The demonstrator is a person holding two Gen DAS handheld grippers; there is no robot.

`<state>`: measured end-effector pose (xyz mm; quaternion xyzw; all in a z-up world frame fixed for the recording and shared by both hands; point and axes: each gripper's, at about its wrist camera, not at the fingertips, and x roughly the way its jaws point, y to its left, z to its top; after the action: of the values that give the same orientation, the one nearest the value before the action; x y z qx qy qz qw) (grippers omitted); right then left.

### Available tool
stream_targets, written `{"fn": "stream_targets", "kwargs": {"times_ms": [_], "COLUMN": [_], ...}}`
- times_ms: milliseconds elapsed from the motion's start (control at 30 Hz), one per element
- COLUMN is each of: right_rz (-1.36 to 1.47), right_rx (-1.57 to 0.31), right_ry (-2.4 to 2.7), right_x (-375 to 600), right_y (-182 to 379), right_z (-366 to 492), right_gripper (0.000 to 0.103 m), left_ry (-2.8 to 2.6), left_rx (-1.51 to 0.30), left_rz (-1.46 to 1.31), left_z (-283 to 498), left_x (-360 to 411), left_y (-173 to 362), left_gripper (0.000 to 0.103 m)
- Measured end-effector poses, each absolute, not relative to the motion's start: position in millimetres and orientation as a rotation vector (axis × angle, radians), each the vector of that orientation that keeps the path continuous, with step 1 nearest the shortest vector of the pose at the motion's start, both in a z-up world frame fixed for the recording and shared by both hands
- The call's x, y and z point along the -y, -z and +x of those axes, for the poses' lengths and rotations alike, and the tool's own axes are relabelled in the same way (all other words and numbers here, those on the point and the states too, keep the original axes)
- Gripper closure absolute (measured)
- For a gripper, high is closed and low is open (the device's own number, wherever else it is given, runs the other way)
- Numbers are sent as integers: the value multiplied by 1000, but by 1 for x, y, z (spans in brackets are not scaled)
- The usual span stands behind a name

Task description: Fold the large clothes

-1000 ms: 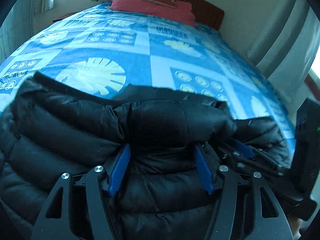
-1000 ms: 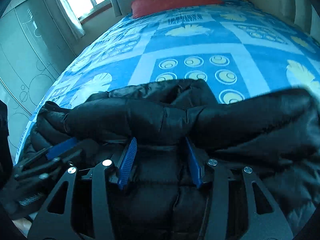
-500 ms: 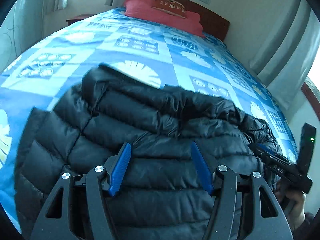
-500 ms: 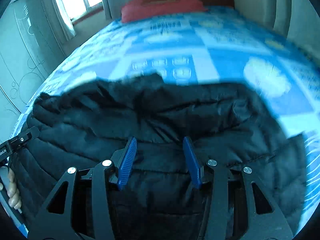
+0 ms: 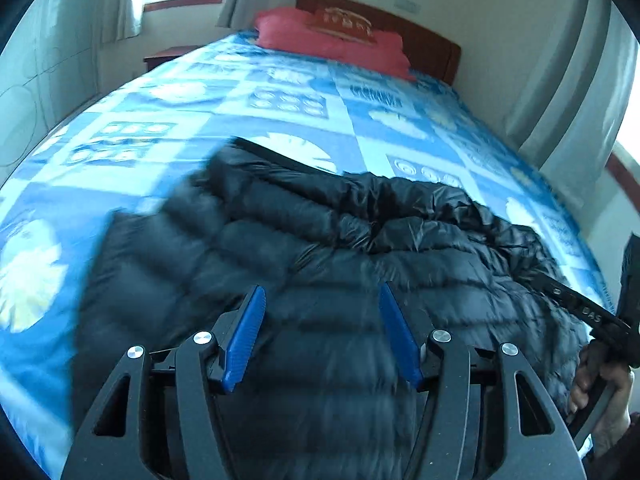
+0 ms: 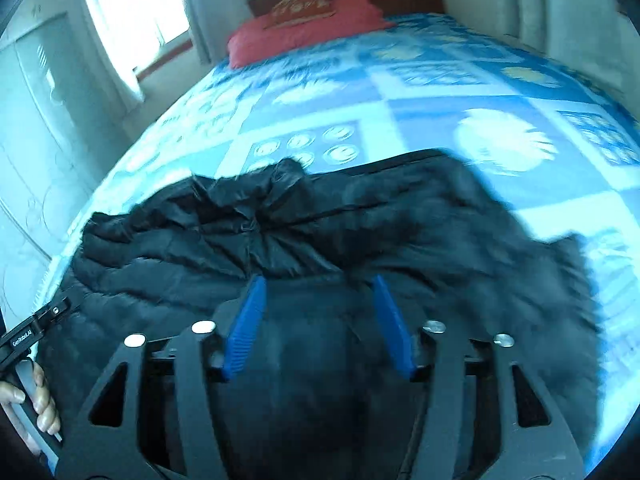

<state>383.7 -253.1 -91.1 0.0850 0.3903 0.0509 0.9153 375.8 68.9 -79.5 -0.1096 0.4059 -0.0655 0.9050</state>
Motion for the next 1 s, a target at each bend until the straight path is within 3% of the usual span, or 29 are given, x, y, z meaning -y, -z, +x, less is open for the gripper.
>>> {"fn": "stream_targets", "kwargs": {"times_ms": [167,433,633,767,833,900,933,1000], "right_rz": [200,380,541,625,628,630,647,669], "right_rx": [-780,-825,-845,-842,-825,-821,-818,-801], "right_ry": [2,140,91,62,72,64,45,19], "right_x": [304,368,371,366,363,361,360,361], "right_y": [82,118,138,150,151,151,152,151], "right_z": [304,216,214,223,225,227,227,226], "right_gripper": [37,34,34,30,30,43,54,65], "left_ry": [15,-110,-70,-87,-109,-112,-101,-92], "left_rx": [-806,-833,-842,-825,-815,-804,-796,-778], "left_rz": [-327,-524,-615,-750,-821,-844,-840,-806], "left_z": [302,204,208,219,221,220,221,219], "left_x": [-120,-165,-159,-166,-171,-173,-170,-165], "left_y": [75,106,121,132,140,141,141,136], "left_gripper": [36,33,23,23,31,49,53,67]}}
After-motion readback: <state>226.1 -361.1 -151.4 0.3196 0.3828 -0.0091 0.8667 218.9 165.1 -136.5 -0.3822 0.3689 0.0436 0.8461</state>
